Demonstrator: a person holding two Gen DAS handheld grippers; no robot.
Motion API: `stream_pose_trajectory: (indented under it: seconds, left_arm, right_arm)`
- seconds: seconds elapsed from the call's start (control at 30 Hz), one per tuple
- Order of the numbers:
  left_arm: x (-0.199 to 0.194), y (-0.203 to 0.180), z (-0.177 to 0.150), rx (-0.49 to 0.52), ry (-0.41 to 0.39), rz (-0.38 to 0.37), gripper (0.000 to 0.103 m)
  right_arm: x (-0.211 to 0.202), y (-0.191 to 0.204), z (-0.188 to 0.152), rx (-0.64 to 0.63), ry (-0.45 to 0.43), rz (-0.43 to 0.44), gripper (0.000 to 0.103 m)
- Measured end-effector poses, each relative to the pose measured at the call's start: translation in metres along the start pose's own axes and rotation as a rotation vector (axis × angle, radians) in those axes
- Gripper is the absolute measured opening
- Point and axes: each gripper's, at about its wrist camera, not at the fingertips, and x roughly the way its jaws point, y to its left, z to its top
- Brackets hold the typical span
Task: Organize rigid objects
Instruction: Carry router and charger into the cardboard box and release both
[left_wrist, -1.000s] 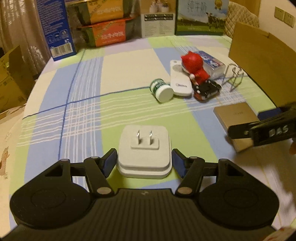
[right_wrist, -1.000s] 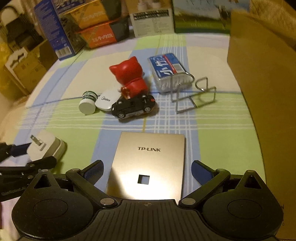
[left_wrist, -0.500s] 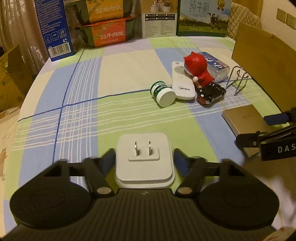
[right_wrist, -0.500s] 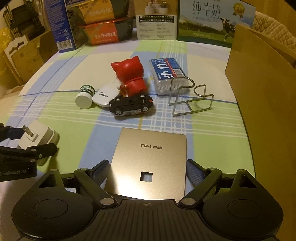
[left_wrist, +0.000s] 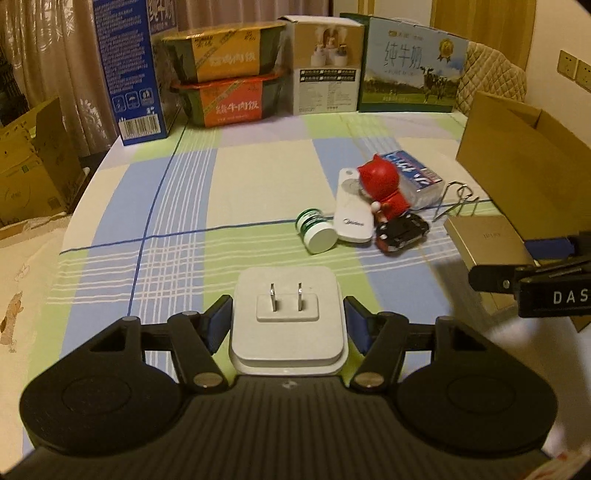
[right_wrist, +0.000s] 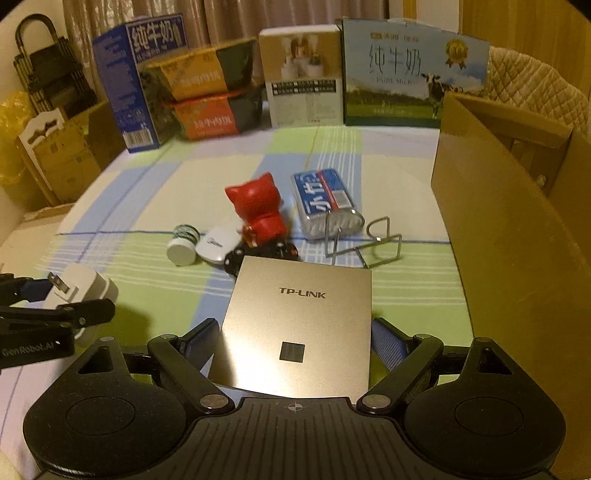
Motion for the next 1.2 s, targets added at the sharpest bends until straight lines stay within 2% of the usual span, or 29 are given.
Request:
stream_pose_trajectory:
  seconds: [0.33, 0.57, 0.7, 0.9, 1.07, 1.2]
  left_arm:
    - [-0.043, -0.035, 0.017, 0.037, -0.037, 0.013, 0.06]
    - [-0.082, -0.085, 0.05, 0.096, -0.097, -0.031, 0.06]
    - [-0.095, -0.121, 0.065, 0.13, -0.13, -0.08, 0.06]
    - [-0.094, -0.178, 0.083, 0.176, -0.148, -0.165, 0.06]
    - [-0.087, -0.229, 0.097, 0.229, -0.161, -0.243, 0.06]
    - [-0.073, -0.268, 0.104, 0.277, -0.156, -0.283, 0.06]
  right_arm:
    - [-0.076, -0.012, 0.031, 0.009, -0.12, 0.036, 0.085]
    - [-0.14, -0.053, 0.054, 0.005, -0.207, -0.032, 0.085]
    - [-0.16, -0.086, 0.054, 0.015, -0.216, -0.091, 0.085]
    - [-0.174, -0.144, 0.04, 0.056, -0.194, -0.163, 0.085]
    - [-0.178, -0.195, 0.029, 0.116, -0.169, -0.197, 0.085]
    - [-0.178, -0.22, 0.018, 0.141, -0.147, -0.204, 0.085]
